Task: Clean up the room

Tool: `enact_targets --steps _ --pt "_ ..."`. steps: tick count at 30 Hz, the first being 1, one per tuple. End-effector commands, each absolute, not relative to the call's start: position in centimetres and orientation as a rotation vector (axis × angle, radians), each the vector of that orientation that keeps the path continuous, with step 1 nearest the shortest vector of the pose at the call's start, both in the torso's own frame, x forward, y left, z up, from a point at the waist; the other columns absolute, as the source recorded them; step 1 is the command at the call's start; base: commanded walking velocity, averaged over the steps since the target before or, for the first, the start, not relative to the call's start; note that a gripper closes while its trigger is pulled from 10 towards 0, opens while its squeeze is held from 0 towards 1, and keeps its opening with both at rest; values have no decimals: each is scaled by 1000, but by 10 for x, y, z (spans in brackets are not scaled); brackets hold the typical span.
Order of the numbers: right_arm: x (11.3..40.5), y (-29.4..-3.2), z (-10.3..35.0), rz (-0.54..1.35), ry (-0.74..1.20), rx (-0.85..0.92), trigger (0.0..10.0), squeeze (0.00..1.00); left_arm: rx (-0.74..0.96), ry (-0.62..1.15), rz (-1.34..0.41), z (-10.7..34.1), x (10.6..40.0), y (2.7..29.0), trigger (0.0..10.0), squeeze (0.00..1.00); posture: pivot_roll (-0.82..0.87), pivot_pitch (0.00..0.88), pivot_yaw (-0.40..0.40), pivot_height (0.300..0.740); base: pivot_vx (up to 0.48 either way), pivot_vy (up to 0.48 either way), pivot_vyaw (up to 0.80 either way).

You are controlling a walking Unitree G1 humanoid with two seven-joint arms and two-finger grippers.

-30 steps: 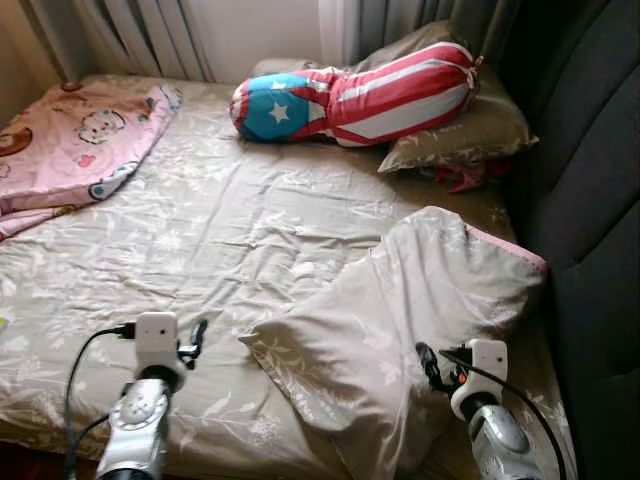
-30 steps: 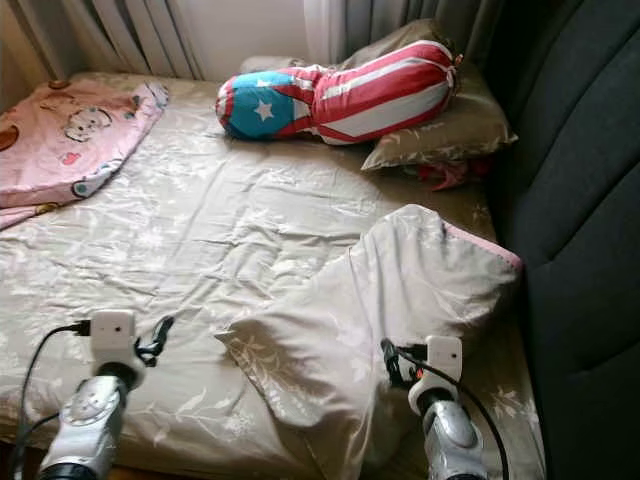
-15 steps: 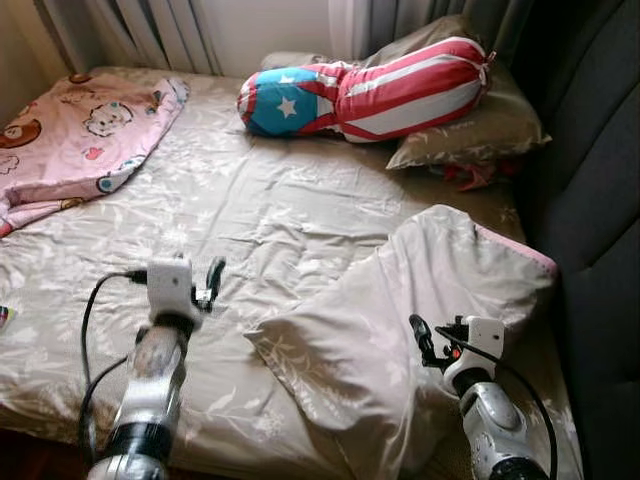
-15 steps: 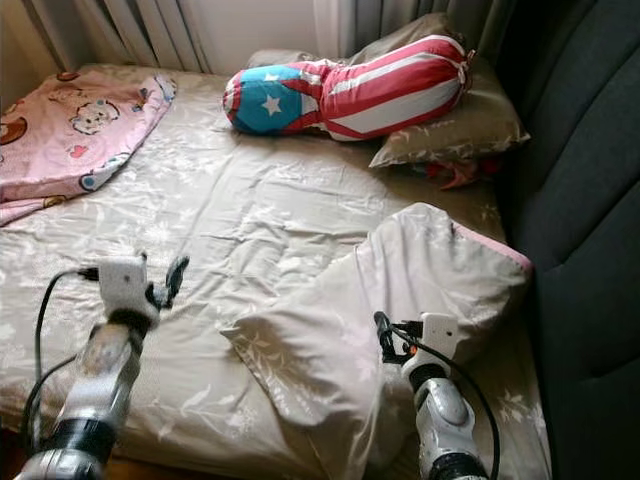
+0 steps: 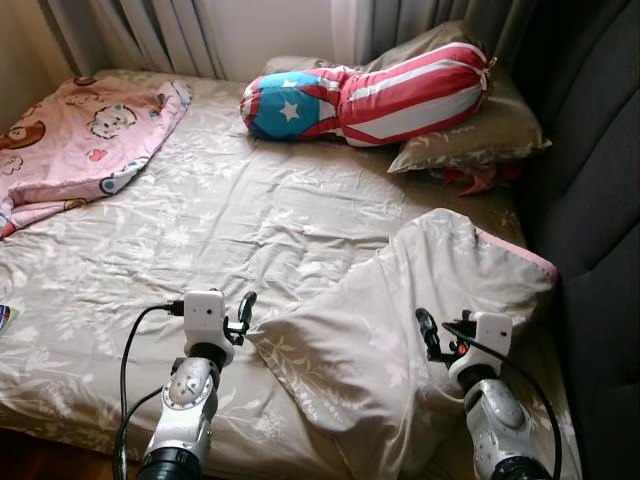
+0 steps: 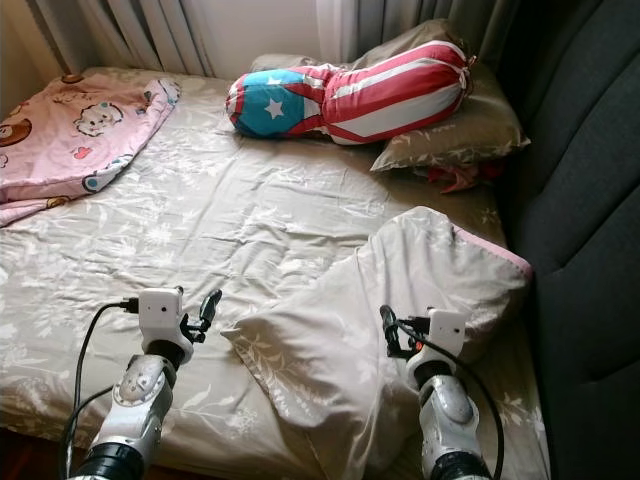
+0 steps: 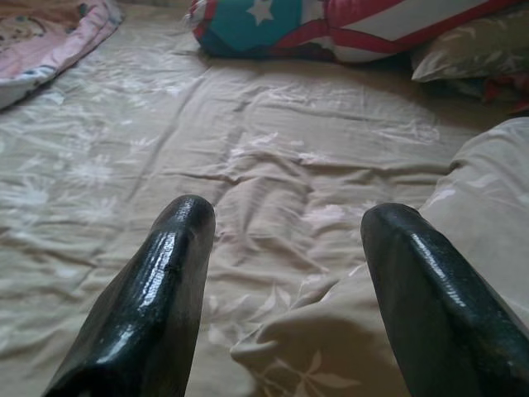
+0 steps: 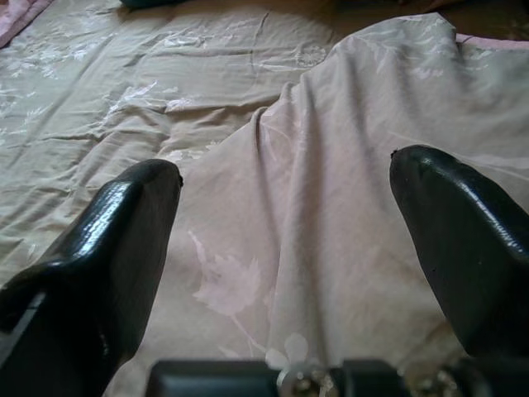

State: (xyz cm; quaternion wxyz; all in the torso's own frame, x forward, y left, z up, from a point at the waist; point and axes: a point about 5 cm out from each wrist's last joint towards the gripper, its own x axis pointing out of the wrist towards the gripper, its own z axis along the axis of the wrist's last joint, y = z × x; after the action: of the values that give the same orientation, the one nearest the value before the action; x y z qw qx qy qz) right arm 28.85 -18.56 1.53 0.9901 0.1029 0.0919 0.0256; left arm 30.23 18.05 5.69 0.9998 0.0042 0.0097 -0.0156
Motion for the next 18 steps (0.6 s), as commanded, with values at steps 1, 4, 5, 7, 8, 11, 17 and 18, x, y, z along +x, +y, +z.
enact_targets --steps 1,4,5,7,8,11,17,18 --pt "287 -189 17 43 165 207 10000 0 29 8 -24 57 299 183 10000 0 -63 61 -46 740 0 0 0" --pt "290 -192 20 28 151 210 10000 0 120 38 -49 49 292 186 10000 0 -61 54 -42 740 0 0 0" --pt "291 -193 20 26 151 212 10000 0 127 41 -51 48 292 187 10000 0 -61 54 -42 740 0 0 0" --pt "291 -193 20 25 156 215 10000 0 121 37 -50 49 292 188 10000 0 -57 43 -41 740 0 0 0" --pt "290 -193 19 25 156 218 10000 0 117 34 -45 50 292 189 10000 0 -53 35 -45 740 0 0 0" --pt "289 -191 17 24 161 228 10000 0 100 39 -12 48 288 194 10000 0 -57 24 -49 740 0 95 0" --pt "289 -193 20 30 138 221 10000 0 94 64 -20 39 278 185 10000 0 -64 28 -64 740 0 381 0" --pt "289 -193 20 31 137 218 10000 0 86 68 -16 38 277 184 10000 0 -70 28 -60 740 0 379 0"
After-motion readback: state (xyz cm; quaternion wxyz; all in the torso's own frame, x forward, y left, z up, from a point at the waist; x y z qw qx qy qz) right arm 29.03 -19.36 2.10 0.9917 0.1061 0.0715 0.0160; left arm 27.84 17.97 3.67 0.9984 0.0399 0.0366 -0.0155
